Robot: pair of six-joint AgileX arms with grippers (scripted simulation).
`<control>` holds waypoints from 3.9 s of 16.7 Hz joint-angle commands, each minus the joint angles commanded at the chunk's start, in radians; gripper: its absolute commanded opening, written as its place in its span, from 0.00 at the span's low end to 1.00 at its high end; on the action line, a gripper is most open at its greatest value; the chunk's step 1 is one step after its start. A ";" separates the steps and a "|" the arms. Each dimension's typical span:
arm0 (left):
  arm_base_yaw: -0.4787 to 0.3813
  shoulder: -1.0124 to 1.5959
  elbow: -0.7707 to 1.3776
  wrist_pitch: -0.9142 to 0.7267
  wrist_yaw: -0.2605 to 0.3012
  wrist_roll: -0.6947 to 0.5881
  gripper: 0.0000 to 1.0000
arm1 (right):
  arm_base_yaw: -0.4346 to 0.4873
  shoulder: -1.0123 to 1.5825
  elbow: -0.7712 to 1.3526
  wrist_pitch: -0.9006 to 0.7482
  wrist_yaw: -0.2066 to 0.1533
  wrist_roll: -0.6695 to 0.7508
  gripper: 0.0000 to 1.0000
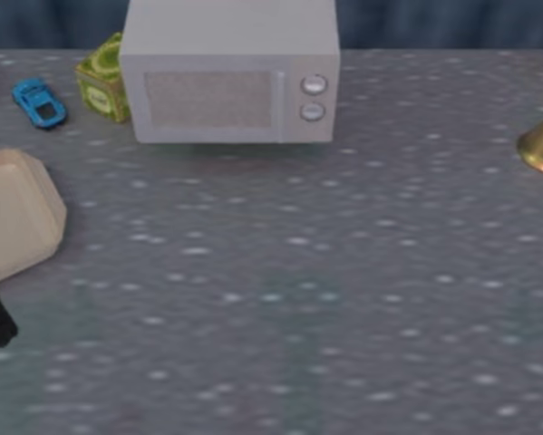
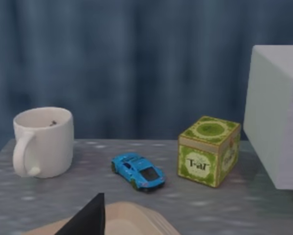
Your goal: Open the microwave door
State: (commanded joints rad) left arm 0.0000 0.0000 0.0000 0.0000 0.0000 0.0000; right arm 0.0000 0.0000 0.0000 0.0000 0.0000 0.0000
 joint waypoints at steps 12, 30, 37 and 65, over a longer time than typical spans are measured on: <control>-0.163 0.552 0.542 -0.317 -0.082 -0.140 1.00 | 0.000 0.000 0.000 0.000 0.000 0.000 1.00; -0.613 2.182 2.253 -1.130 -0.295 -0.556 1.00 | 0.000 0.000 0.000 0.000 0.000 0.000 1.00; -0.646 2.302 2.365 -1.198 -0.310 -0.584 1.00 | 0.000 0.000 0.000 0.000 0.000 0.000 1.00; -0.596 2.420 2.292 -0.992 -0.287 -0.535 0.02 | 0.000 0.000 0.000 0.000 0.000 0.000 1.00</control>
State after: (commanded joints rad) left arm -0.5958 2.4200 2.2922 -0.9922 -0.2870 -0.5355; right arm 0.0000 0.0000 0.0000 0.0000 0.0000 0.0000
